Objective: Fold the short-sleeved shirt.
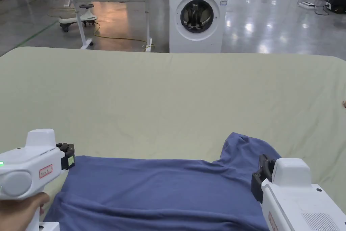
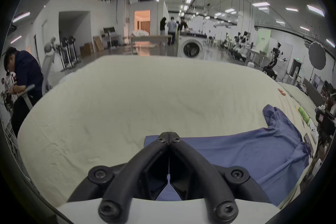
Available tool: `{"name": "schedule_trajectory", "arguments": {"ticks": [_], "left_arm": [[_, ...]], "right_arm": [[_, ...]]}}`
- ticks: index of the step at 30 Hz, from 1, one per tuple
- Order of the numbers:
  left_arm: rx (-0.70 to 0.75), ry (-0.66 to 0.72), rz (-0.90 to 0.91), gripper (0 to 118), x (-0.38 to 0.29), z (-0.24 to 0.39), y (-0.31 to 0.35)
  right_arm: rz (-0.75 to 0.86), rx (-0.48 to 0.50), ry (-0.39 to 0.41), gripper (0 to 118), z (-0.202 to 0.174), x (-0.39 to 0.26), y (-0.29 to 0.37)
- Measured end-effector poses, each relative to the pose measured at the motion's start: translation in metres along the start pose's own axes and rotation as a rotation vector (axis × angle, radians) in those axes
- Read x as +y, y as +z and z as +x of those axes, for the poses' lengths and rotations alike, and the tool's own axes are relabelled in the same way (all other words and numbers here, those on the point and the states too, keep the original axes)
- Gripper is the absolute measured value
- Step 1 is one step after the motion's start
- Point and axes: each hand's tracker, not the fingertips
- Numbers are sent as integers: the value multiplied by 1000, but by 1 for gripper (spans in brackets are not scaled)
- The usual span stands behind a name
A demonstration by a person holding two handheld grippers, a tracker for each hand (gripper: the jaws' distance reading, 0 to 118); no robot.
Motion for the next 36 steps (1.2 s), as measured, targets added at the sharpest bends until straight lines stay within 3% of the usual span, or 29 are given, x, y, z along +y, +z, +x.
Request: {"name": "schedule_trajectory", "arguments": {"ticks": [8,10,14,15,22,25,26,32,36], "left_arm": [[-43,7,-320,3,22,-25,-85],[-7,10,-356,14,23,-27,-98],[-18,8,-429,51,22,-27,-118],[-22,5,-442,51,21,-26,-123],[63,-117,-466,44,11,1,-132],[32,-184,-437,19,6,9,-125],[22,-189,-433,3,5,11,-123],[-24,-128,-355,1,4,2,-100],[-53,-87,-245,1,6,-3,-68]], "right_arm": [[-58,-7,1,0,10,-13,-9],[-73,-20,6,0,15,-17,-8],[-105,-42,9,0,24,-25,-9],[-111,-45,10,0,26,-27,-9],[-161,-65,-11,0,36,-38,-13],[-177,-59,-32,0,39,-38,-18],[-182,-62,-32,0,41,-35,-22],[-212,-59,-32,0,68,1,-68],[-356,-15,-13,4,93,19,-122]]}}
